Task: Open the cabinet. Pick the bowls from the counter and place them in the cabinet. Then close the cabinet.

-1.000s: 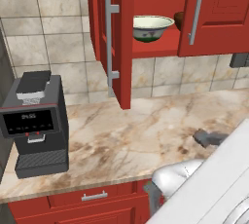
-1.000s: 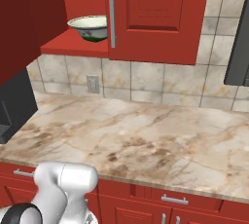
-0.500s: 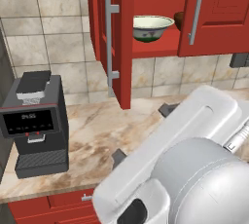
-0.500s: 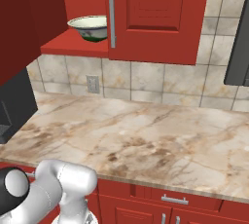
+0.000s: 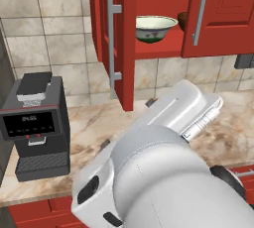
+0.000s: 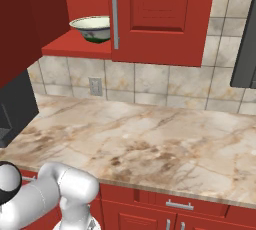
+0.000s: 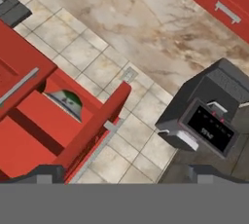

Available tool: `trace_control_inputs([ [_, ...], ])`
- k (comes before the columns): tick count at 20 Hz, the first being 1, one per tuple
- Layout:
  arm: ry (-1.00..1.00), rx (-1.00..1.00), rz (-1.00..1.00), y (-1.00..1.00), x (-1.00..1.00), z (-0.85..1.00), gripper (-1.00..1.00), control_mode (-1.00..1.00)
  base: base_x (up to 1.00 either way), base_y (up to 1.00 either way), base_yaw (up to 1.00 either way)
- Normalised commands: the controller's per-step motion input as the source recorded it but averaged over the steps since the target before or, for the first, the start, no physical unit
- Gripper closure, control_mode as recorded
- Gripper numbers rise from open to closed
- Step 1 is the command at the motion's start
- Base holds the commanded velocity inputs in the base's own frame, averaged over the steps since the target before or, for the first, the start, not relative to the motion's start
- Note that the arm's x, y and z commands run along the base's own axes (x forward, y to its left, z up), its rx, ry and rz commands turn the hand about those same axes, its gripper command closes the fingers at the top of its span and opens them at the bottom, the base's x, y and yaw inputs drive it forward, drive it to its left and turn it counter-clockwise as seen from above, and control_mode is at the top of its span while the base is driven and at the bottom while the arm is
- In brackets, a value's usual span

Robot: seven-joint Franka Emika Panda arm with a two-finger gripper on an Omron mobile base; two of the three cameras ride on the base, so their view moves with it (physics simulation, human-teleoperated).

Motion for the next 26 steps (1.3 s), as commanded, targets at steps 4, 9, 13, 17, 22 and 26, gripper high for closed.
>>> trace_control_inputs([
  [4,-0.3,0.0,0.0,0.0,0.54,-0.42,-1.0,-1.0,0.0,0.0,0.0],
  [9,-0.34,0.0,0.0,-0.11,0.65,-0.39,-1.0,-1.0,0.0,0.0,0.0],
  [13,-0.29,0.0,0.0,-0.06,0.81,-0.36,-1.0,-1.0,0.0,0.0,0.0],
  [17,-0.29,0.0,0.05,-0.12,0.9,-0.42,-1.0,-1.0,0.0,0.0,0.0],
  [22,-0.3,0.0,0.2,-0.47,0.91,-0.52,-1.0,-1.0,0.0,0.0,0.0],
  [26,-0.17,0.0,0.16,-0.36,0.86,-0.29,-1.0,-1.0,0.0,0.0,0.0],
])
